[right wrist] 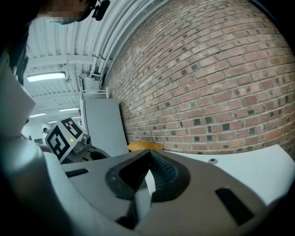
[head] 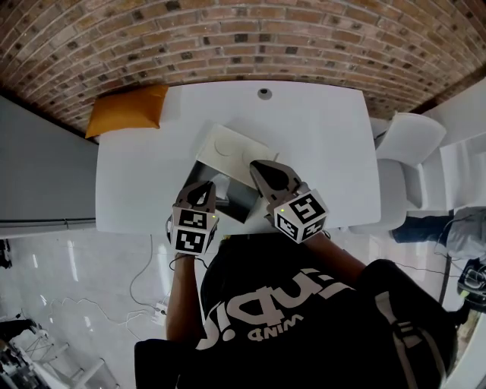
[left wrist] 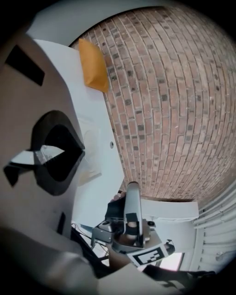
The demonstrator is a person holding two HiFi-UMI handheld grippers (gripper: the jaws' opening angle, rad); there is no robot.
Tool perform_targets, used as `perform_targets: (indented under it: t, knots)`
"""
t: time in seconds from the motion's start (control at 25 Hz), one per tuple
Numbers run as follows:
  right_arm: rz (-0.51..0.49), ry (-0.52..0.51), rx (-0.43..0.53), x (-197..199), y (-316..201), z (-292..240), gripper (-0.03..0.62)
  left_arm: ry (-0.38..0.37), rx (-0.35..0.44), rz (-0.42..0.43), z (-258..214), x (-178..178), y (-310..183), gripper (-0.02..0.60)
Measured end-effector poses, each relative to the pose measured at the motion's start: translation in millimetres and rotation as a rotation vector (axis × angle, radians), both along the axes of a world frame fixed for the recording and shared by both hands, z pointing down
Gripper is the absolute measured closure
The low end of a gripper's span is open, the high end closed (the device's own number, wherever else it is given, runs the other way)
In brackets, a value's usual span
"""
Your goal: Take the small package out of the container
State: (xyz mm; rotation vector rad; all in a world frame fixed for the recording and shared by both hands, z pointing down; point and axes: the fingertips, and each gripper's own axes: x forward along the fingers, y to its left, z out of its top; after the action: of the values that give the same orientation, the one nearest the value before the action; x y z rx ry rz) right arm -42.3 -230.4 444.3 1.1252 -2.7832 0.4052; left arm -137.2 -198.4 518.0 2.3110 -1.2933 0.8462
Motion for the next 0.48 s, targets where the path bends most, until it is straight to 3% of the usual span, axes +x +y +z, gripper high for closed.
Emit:
perform_targets:
  t: [0.48]
  knots:
    - [0.019, 0.003, 0.018, 4, -2, -4, 0.595, 0.115, 0.249, -0.134, -51, -23, -11, 0.572]
